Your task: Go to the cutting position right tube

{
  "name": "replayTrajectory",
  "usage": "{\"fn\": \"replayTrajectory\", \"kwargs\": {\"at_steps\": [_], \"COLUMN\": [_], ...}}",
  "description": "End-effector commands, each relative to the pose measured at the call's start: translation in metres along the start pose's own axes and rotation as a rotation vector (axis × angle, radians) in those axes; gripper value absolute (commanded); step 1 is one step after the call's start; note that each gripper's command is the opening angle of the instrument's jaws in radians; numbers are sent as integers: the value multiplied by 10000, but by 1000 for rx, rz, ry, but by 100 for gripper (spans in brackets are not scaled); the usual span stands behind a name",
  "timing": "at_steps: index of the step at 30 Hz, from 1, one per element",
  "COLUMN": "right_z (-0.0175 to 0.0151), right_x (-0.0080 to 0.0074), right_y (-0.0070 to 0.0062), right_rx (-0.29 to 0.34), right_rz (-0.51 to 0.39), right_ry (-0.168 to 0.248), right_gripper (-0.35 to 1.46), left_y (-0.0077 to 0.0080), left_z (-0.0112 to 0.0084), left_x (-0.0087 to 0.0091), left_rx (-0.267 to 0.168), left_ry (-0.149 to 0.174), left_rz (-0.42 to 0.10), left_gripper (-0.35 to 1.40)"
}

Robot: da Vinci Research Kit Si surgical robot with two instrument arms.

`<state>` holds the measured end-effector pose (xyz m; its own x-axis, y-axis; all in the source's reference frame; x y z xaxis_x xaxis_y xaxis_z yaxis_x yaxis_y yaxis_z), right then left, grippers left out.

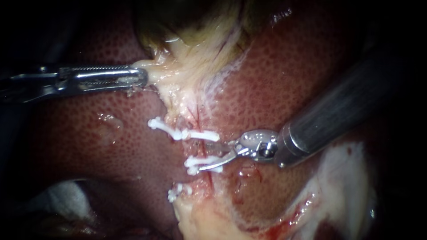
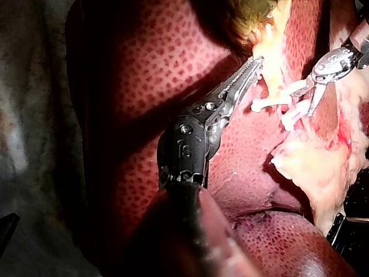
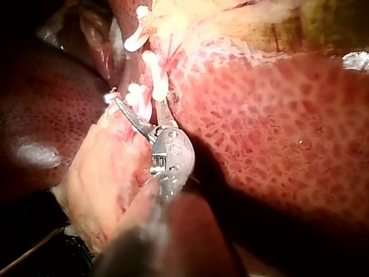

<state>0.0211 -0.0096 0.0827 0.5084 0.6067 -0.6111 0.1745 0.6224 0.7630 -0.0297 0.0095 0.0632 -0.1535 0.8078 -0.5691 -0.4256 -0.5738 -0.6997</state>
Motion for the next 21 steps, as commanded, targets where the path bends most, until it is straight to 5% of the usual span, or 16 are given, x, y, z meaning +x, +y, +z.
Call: {"fn": "replayTrajectory", "kwargs": {"at_steps": [1,7,21], "right_z": [2,11,36], "right_x": [2,7,22], "right_y": [-3,-13,-2], "right_rx": [10,71,90], "right_rz": [2,11,21], "right_ry": [6,2,58], "right_gripper": [131,120,121], "left_y": [0,0,0], "left_z": [0,0,3], "left_x": [0,0,-1], "left_rx": [0,0,2], "left_ry": [0,0,1], "left_rz": [0,0,0], "left_gripper": [-35,-35,-35]}}
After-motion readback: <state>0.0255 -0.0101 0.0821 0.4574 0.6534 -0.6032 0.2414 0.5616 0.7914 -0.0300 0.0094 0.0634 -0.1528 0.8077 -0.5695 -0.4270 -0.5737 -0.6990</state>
